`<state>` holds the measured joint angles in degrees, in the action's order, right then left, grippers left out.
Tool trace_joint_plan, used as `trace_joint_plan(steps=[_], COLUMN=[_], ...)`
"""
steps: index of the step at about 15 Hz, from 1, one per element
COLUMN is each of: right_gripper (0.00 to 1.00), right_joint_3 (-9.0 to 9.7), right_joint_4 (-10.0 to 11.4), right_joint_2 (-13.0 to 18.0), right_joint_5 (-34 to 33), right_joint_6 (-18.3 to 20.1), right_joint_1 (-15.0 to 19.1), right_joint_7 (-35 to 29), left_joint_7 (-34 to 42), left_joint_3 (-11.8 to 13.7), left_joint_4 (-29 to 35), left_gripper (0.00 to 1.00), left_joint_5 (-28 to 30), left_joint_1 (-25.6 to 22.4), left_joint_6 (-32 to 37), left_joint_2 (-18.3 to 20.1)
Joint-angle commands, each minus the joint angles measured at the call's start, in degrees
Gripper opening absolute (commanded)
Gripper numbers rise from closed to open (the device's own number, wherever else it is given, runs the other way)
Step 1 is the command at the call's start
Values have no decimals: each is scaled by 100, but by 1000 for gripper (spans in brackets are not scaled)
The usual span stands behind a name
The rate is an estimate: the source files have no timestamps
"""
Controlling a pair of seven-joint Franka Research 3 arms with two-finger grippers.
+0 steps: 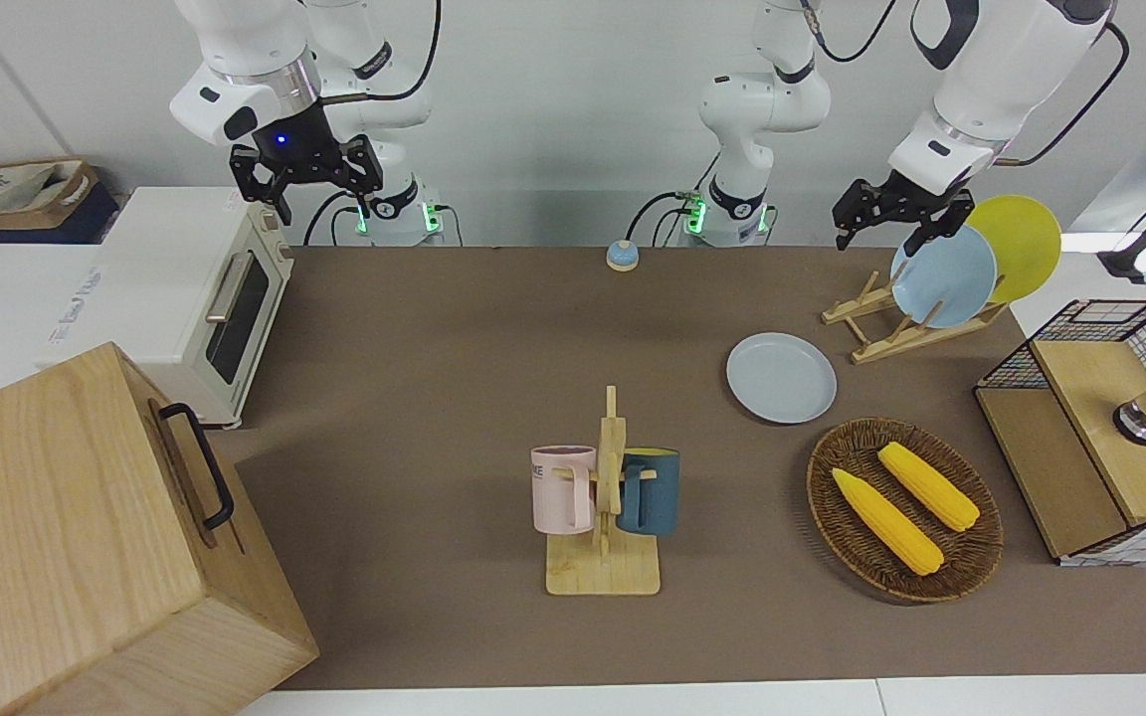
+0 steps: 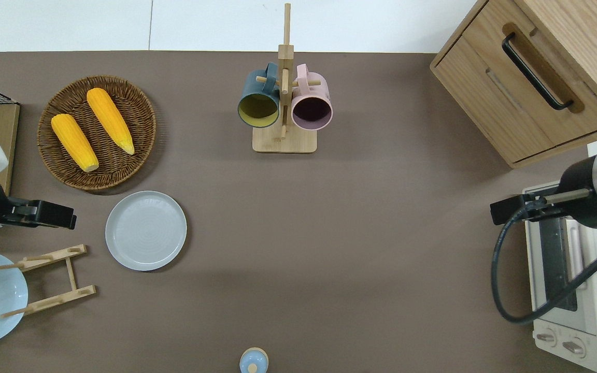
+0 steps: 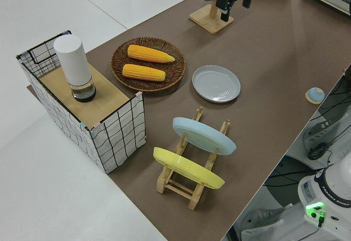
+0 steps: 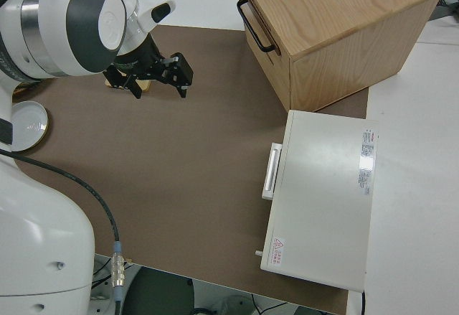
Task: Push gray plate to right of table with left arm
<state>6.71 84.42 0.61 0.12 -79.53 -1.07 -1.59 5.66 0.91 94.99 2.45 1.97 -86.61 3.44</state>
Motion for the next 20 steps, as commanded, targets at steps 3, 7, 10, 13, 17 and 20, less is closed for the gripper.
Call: trace_joint_plan(steps=[3, 7, 10, 13, 17, 20], right_gripper=[983, 983, 983, 983, 983, 983], right_joint_3=[85, 85, 85, 85, 85, 76], right_joint_4=[-22, -22, -22, -22, -22, -22], right_joint_2=[36, 36, 36, 36, 36, 36], right_joint_5=[59, 59, 59, 59, 59, 59], right_joint_6=[69, 69, 69, 69, 69, 69], right_joint_1=[116, 116, 116, 116, 116, 116], right_joint_7=[1, -8, -8, 1, 1, 1], left_joint_7=[-13, -4, 31, 40, 58, 58], left_joint_3=[32, 41, 76, 84, 164, 164], left_joint_4=[45, 37, 98, 274, 528, 757], left_gripper=[998, 998, 998, 998, 998, 998], left_joint_5=[10, 1, 1, -8, -8, -8], left_joint_1=[-12, -21, -21, -30, -47, -56], left_joint_6=[101, 101, 83, -22, -180, -469], left_joint_2=[34, 34, 16, 16, 34, 34])
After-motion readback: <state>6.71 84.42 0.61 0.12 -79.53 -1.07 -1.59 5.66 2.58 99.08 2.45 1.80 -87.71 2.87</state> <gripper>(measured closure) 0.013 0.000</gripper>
